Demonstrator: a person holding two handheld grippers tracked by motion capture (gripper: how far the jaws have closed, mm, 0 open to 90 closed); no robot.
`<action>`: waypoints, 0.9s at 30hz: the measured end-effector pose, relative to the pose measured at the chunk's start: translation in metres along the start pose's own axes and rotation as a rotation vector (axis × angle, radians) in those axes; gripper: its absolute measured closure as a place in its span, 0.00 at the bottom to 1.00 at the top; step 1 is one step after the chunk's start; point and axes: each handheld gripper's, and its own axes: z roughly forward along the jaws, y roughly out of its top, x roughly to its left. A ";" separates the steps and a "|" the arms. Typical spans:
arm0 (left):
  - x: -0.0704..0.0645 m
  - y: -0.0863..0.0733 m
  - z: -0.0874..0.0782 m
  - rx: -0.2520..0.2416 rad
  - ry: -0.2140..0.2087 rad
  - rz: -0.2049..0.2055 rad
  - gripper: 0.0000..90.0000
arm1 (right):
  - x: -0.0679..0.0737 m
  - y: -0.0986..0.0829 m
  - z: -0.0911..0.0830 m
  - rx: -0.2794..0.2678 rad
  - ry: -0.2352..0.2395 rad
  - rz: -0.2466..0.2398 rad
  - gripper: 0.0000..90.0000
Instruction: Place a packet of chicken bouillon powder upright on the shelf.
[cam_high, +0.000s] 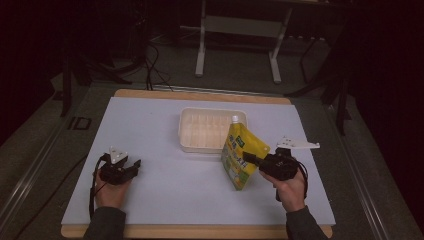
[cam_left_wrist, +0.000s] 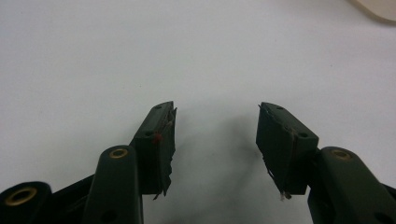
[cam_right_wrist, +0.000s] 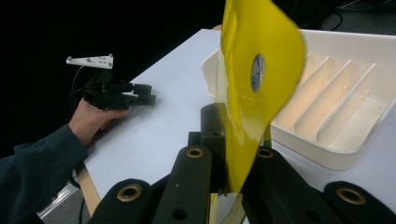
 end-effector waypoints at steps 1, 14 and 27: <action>0.000 0.000 0.000 0.000 0.000 0.000 0.52 | 0.000 0.000 0.000 -0.002 -0.005 -0.001 1.00; 0.000 0.000 0.000 -0.001 0.000 -0.002 0.52 | 0.000 0.005 -0.004 -0.036 -0.041 -0.005 1.00; 0.000 0.000 0.000 0.000 0.000 -0.001 0.52 | 0.000 0.010 -0.004 -0.055 -0.077 -0.014 1.00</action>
